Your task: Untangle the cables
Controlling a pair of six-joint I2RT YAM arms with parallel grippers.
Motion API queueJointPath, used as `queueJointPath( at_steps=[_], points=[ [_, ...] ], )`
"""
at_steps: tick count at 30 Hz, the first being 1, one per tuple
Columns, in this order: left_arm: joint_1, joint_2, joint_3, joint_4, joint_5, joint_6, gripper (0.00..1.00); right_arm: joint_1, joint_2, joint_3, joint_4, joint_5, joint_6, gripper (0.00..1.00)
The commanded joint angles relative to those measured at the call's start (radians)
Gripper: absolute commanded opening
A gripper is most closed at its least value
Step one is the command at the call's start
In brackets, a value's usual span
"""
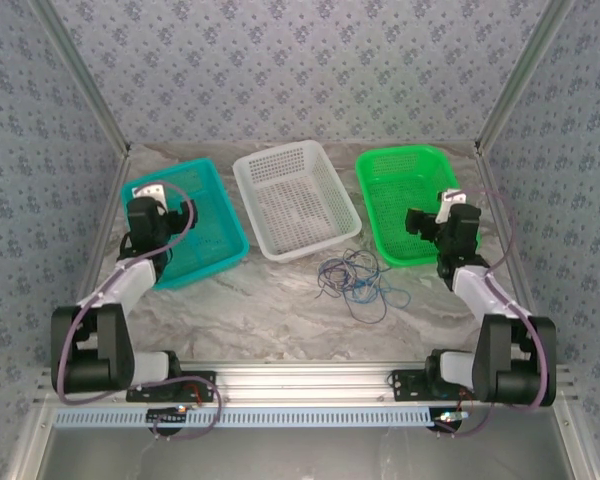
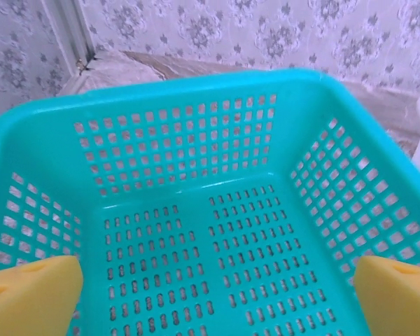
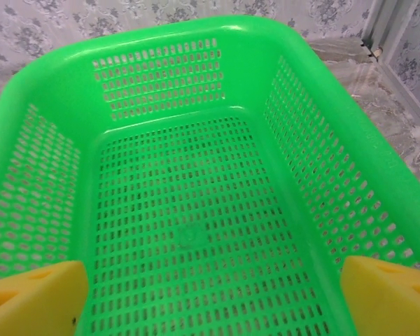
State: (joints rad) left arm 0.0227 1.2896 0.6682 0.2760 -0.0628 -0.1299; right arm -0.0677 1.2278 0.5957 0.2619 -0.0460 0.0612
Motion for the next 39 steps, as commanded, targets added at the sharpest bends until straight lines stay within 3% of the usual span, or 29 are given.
queueJointPath(
  at_steps=[1,7,11,15,17,20,25,29,39],
  points=[
    [-0.028,-0.061,0.058,-0.222,-0.042,-0.066,0.99,0.01,-0.04,0.09,-0.255,-0.06,0.043,0.94],
    [-0.132,-0.067,0.184,-0.397,-0.014,-0.08,0.99,0.069,0.014,0.254,-0.462,-0.146,0.059,0.89],
    [-0.222,0.014,0.278,-0.51,-0.087,-0.087,0.99,0.138,0.134,0.406,-0.65,-0.123,0.052,0.83],
    [-0.236,0.088,0.36,-0.629,-0.124,-0.182,0.99,0.159,0.231,0.504,-0.735,-0.104,0.079,0.8],
    [-0.236,0.116,0.382,-0.656,-0.081,-0.209,0.99,0.161,0.266,0.543,-0.754,-0.117,0.089,0.78],
    [-0.236,0.147,0.398,-0.661,-0.036,-0.244,0.98,0.19,0.312,0.632,-0.793,-0.133,0.093,0.71],
    [-0.234,0.152,0.368,-0.614,-0.012,-0.302,0.97,0.254,0.311,0.665,-0.767,-0.094,0.105,0.73],
    [-0.235,0.191,0.373,-0.625,0.023,-0.303,0.95,0.263,0.395,0.727,-0.848,-0.076,0.124,0.72],
    [-0.29,0.251,0.384,-0.608,0.121,-0.216,0.9,0.297,0.389,0.641,-0.851,-0.022,0.157,0.7]
  ],
)
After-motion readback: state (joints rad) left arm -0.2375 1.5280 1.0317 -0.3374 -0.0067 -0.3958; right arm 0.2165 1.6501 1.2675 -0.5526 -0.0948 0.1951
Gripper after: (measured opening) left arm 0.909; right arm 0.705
